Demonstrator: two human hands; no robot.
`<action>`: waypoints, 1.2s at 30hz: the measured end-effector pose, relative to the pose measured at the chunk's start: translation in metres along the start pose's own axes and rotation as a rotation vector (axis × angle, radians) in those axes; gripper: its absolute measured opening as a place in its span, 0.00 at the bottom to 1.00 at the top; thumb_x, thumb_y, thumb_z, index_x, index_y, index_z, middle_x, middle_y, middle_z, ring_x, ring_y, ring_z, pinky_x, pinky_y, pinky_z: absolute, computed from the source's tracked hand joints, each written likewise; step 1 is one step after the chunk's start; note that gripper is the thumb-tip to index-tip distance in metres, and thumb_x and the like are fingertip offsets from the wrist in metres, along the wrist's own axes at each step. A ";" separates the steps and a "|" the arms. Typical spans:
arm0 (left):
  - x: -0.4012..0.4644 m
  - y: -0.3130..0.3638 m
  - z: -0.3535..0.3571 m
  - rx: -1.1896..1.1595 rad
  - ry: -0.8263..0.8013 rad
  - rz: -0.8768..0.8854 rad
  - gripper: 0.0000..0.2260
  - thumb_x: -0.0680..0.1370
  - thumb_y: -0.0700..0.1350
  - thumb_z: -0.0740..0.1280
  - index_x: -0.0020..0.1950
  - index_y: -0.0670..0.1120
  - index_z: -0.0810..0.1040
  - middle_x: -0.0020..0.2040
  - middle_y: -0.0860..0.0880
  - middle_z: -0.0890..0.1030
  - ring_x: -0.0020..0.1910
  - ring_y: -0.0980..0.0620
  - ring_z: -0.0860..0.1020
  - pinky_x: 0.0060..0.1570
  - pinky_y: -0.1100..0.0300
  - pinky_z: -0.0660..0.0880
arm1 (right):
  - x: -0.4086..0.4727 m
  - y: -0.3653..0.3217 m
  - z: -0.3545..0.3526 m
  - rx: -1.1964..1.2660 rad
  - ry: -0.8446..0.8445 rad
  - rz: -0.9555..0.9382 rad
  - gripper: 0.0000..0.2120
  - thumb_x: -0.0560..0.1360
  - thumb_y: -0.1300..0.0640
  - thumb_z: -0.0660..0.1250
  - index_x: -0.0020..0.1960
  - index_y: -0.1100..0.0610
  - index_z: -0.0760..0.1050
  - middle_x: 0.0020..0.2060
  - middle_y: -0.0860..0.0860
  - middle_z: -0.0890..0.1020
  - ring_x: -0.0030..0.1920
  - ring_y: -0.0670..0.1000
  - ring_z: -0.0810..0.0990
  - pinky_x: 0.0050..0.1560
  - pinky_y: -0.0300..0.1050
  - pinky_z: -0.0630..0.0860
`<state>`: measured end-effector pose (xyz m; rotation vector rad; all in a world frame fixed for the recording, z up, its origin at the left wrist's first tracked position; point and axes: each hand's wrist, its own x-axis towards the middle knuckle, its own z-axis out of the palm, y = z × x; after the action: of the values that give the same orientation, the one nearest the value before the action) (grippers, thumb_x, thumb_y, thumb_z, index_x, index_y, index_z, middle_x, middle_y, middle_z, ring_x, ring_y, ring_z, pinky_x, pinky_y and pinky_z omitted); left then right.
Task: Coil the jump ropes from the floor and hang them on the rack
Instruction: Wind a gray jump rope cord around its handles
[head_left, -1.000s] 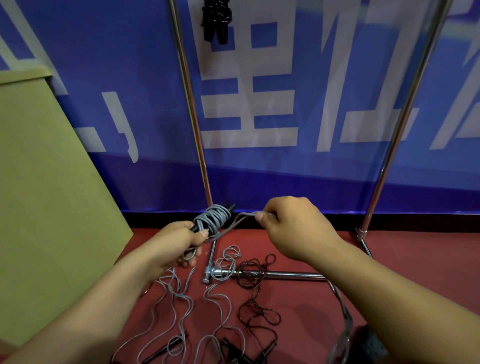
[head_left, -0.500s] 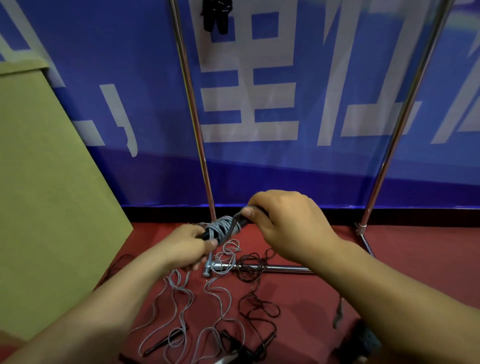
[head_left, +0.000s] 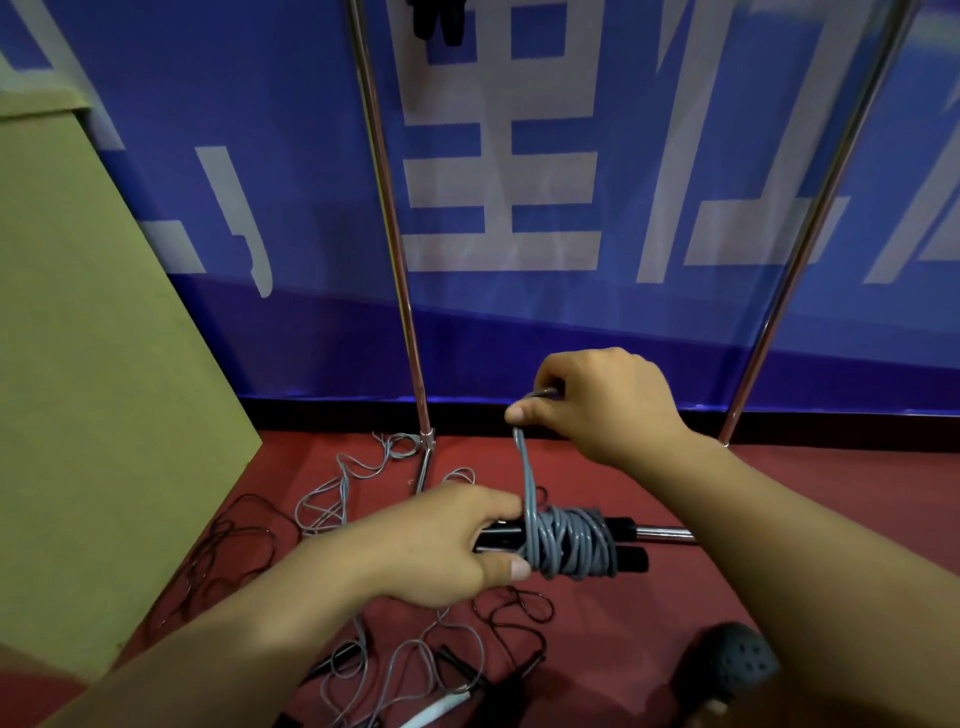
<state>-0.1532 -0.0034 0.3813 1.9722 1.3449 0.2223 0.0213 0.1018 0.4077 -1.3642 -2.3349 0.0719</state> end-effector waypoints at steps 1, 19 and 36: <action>-0.002 0.000 -0.002 -0.061 -0.008 0.031 0.13 0.80 0.47 0.68 0.64 0.55 0.78 0.60 0.62 0.81 0.60 0.65 0.77 0.65 0.60 0.72 | 0.002 0.005 0.000 0.010 -0.022 0.034 0.26 0.64 0.26 0.66 0.40 0.49 0.77 0.34 0.46 0.80 0.37 0.50 0.77 0.32 0.43 0.66; -0.002 -0.011 -0.034 -1.126 0.579 0.004 0.10 0.77 0.46 0.66 0.55 0.42 0.76 0.32 0.47 0.74 0.26 0.54 0.71 0.27 0.66 0.70 | 0.006 0.008 0.003 0.186 -0.341 0.046 0.21 0.74 0.35 0.64 0.39 0.53 0.77 0.34 0.50 0.80 0.38 0.53 0.79 0.41 0.52 0.78; 0.012 -0.045 -0.025 -0.557 0.710 -0.422 0.11 0.79 0.47 0.69 0.46 0.38 0.79 0.31 0.46 0.82 0.27 0.52 0.79 0.29 0.62 0.73 | -0.033 -0.037 0.006 -0.022 -0.477 -0.317 0.06 0.81 0.50 0.57 0.49 0.52 0.68 0.49 0.57 0.80 0.49 0.62 0.78 0.40 0.49 0.67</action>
<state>-0.1939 0.0272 0.3679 1.1349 1.8402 1.0368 0.0029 0.0561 0.4005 -1.0527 -2.9267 0.3050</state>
